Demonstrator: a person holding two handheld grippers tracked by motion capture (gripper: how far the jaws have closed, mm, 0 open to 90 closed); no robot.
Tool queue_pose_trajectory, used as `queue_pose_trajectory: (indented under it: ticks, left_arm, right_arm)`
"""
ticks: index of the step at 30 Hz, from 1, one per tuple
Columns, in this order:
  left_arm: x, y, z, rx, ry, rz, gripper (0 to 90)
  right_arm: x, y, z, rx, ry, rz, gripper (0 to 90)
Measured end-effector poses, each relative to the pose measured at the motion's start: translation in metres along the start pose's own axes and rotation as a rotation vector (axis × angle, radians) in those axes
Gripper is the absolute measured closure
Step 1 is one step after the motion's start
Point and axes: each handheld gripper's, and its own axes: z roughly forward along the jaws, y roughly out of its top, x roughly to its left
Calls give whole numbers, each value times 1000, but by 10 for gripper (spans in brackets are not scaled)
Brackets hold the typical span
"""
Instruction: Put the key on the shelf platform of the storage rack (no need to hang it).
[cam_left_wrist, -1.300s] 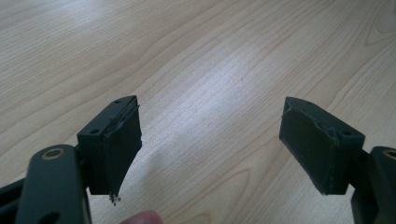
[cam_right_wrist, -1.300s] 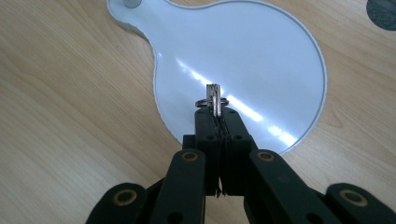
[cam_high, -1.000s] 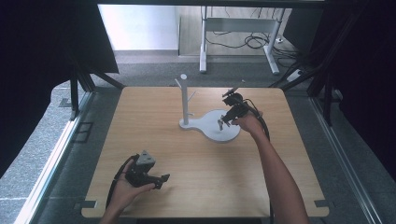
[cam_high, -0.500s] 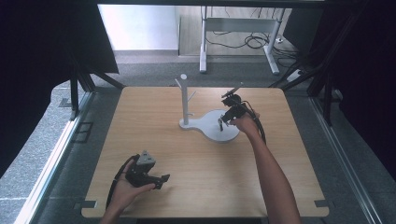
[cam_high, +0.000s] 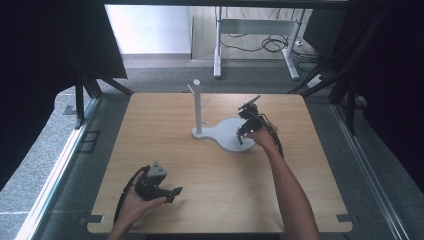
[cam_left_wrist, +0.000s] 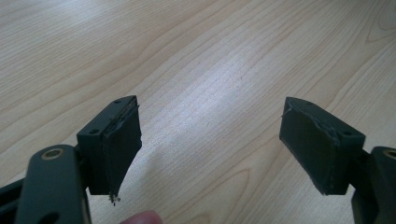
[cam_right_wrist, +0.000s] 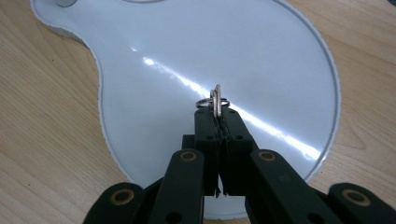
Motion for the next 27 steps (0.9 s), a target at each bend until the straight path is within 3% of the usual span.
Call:
queue_pose_trajectory:
  ticks: [12, 13, 17, 21, 27]
  left_arm:
    - [1, 0, 0, 0, 3, -2, 211]
    - [1, 0, 0, 1, 2, -1, 211]
    - [1, 0, 0, -2, 1, -5, 211]
    - [4, 0, 0, -4, -2, -18, 211]
    - [5, 1, 1, -1, -3, -17, 211]
  right_arm:
    - [3, -7, 14, 17, -17, -7, 809]
    - [3, -8, 15, 20, -27, -12, 749]
    - [4, -8, 14, 23, -53, -22, 658]
    - [5, -9, 7, -18, -69, -13, 585]
    - [3, -9, -10, -72, -48, -10, 544]
